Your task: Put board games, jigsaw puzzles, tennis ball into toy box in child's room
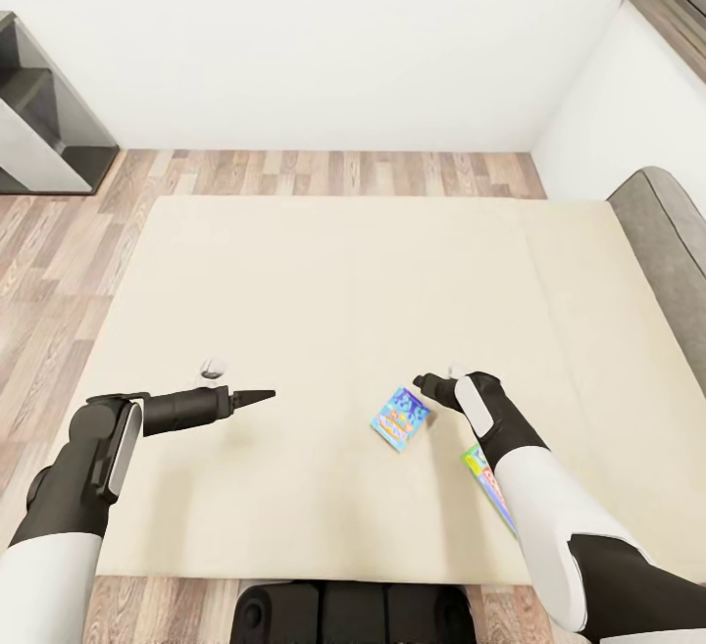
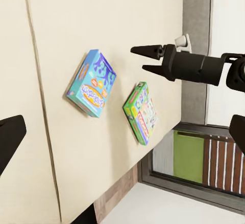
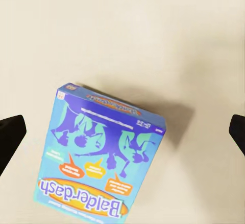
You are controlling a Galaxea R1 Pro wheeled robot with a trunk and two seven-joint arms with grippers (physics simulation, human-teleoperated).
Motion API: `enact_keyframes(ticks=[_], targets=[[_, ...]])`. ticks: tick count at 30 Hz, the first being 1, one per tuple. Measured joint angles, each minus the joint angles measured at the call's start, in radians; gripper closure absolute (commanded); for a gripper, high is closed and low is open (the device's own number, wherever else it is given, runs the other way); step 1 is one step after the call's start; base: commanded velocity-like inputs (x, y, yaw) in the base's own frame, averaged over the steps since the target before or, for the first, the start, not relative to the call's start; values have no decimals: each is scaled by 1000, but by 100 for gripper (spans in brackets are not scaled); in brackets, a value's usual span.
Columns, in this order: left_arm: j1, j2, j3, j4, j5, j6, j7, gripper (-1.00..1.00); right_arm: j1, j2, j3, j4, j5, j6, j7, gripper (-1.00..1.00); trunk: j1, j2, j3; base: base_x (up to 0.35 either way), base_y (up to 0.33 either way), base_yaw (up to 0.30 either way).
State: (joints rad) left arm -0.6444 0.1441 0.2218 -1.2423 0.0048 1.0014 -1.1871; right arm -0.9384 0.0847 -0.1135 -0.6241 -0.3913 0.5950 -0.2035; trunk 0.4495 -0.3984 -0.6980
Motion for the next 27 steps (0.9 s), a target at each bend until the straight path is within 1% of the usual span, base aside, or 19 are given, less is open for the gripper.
enact_keyframes(ticks=[22,24,27], targets=[[1,0,0,-1,1,1,-1,-100,0,0,0,0,-3,0,5,-100,0,0,-36,0,0,0],[0,0,0,-5,2,2,-6,-100,0,0,-1,0,-4,0,17,-100,0,0,-39,0,0,0],[0,0,0,-18,9,5,-51,-100,0,0,0,0,-3,0,47,-100,0,0,-44,0,0,0]])
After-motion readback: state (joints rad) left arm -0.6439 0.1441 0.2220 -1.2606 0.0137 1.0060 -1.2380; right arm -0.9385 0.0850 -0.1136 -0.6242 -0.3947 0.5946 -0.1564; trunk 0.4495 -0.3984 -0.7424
